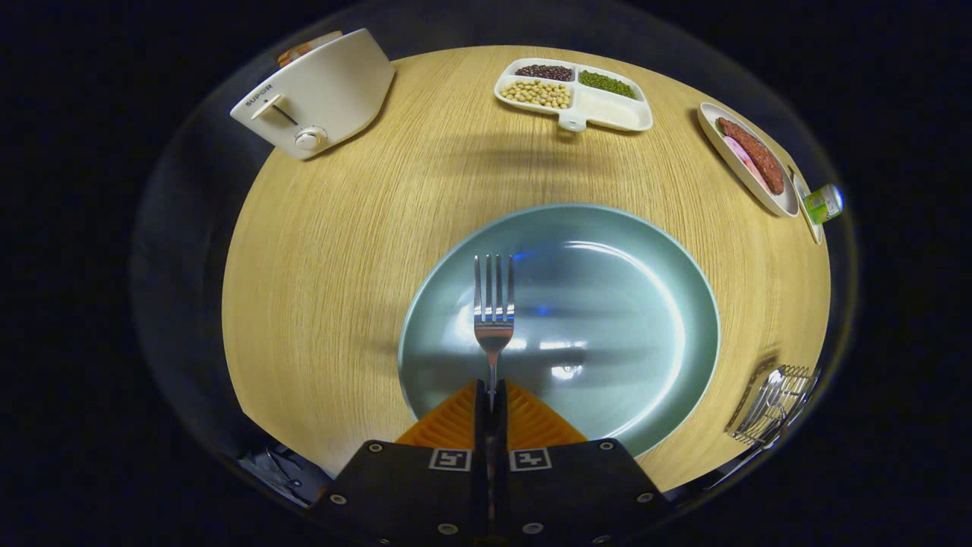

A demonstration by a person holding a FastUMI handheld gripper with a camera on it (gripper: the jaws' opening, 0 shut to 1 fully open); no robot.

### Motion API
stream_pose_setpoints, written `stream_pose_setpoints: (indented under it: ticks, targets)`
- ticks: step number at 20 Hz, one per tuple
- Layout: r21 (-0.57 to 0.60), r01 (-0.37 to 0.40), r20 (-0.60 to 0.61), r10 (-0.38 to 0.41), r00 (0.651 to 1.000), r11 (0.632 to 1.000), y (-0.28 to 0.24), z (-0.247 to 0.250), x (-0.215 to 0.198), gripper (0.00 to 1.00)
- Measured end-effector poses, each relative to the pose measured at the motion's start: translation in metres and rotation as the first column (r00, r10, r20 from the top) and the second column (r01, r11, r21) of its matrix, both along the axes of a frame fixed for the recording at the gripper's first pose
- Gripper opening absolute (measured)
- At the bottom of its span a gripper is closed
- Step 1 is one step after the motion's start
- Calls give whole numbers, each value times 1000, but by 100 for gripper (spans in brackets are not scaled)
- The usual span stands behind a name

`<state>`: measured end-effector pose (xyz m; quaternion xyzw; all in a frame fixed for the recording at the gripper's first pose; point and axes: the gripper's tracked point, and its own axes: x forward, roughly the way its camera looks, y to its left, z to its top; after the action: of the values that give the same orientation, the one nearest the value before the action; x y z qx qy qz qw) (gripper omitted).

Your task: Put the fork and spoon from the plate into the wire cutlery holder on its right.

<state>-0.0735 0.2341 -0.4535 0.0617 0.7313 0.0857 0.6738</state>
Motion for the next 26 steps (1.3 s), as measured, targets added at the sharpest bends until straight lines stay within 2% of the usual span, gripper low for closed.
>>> stream_pose_setpoints:
  ticks: [7,15,19,26]
  targets:
    - [39,67,126,-71,989,997,-22,35,20,3]
    - [-3,163,276,-156,948,987,-117,97,31,3]
    - [-29,217,311,-197,930,976,-172,113,18,3]
    - [-77,324,301,-288,909,943,-251,122,-26,3]
